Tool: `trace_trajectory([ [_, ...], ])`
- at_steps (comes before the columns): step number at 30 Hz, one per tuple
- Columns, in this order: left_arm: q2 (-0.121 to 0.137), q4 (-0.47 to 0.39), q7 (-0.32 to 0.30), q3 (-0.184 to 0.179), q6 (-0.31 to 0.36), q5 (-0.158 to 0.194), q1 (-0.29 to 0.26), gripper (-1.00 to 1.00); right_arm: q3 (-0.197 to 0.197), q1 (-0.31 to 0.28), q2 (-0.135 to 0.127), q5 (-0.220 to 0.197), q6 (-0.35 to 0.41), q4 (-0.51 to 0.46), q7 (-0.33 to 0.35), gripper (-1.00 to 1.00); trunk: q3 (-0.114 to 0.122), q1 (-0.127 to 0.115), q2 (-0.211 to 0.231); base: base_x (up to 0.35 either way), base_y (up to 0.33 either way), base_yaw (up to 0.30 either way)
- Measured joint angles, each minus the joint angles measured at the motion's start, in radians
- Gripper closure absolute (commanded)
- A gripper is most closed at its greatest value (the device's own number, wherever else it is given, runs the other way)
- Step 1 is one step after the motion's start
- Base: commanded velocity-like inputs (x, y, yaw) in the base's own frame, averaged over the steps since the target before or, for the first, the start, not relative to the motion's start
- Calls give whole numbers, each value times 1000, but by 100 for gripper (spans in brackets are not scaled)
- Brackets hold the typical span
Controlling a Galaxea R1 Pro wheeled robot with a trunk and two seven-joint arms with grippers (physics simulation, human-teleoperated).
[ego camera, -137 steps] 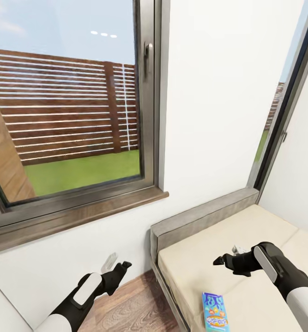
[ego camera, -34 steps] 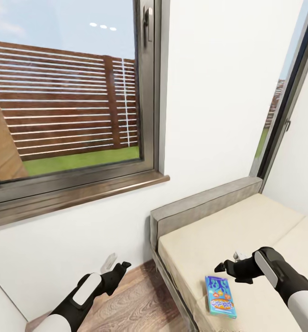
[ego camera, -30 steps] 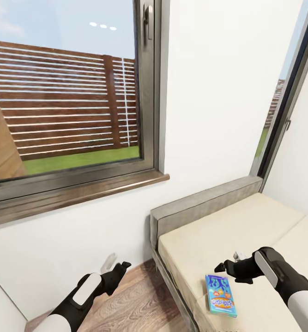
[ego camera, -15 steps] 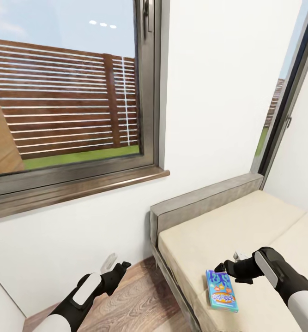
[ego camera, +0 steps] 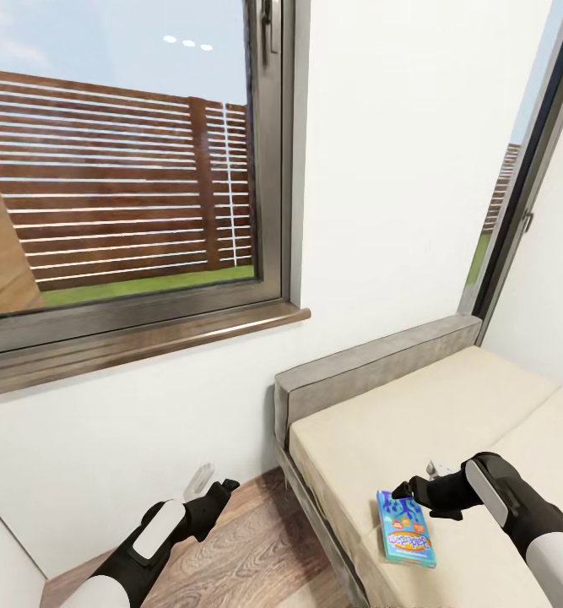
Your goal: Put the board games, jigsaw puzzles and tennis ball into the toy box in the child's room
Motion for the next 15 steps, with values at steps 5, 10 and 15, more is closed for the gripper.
trace_trajectory([
  [5,0,0,0,0,0,0,0,-100,0,0,0,0,0,0,0,-100,0,0,0,0,0,0],
  [10,0,0,0,0,-1,-1,0,-100,1,0,0,0,0,0,0,-100,0,0,0,0,0,0],
  [15,0,0,0,0,-1,-1,0,-100,1,0,0,0,0,0,0,-100,0,0,0,0,0,0],
])
